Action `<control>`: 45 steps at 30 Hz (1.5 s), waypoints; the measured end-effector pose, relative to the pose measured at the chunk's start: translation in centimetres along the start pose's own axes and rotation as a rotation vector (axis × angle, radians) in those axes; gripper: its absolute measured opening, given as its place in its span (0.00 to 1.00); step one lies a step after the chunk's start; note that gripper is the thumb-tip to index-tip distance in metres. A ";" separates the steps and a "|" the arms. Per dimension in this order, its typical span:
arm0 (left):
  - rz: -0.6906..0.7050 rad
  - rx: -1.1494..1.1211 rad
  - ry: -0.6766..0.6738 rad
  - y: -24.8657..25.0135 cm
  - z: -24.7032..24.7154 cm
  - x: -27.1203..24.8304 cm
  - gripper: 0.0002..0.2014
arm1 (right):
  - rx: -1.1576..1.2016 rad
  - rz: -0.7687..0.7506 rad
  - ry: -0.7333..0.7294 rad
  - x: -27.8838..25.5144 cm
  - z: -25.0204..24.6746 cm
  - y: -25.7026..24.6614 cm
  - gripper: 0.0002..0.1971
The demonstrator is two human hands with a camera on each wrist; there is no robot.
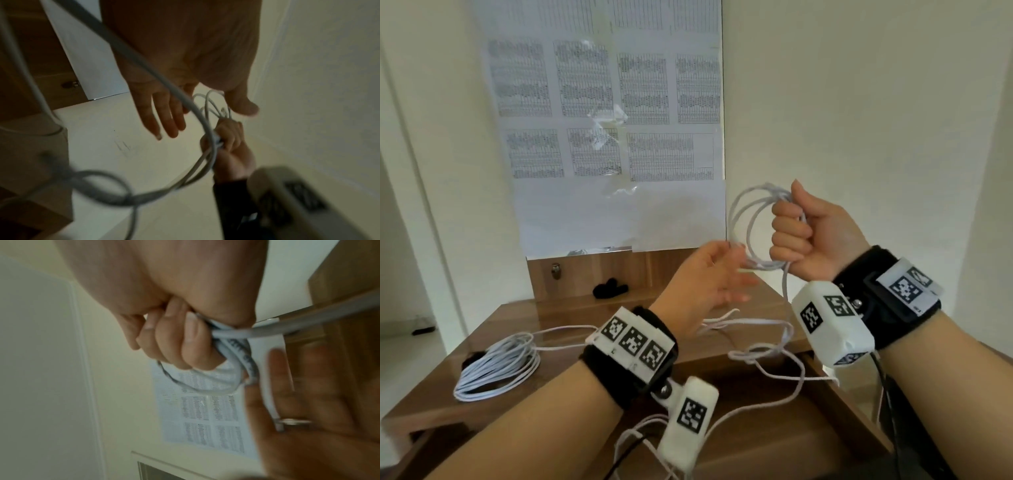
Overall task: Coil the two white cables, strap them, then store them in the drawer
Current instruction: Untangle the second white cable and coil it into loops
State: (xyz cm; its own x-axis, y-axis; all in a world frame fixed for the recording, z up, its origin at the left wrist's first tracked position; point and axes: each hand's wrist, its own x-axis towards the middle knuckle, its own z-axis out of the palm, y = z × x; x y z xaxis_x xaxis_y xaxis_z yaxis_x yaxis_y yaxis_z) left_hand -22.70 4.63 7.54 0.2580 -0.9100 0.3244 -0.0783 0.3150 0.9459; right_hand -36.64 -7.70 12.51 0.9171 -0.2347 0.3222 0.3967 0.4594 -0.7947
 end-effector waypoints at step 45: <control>-0.173 -0.189 0.733 -4.6 -16.0 -5.8 0.16 | 0.009 -0.300 0.410 0.6 -5.7 2.0 0.23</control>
State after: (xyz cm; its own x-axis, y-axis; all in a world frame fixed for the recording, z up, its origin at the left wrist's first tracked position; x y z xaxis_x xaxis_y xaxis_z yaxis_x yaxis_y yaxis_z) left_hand -8.42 12.79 1.14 0.8276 -0.5610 0.0203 0.1701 0.2850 0.9433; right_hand -35.49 -11.86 8.20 0.6727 -0.6737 0.3059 0.6427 0.3271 -0.6928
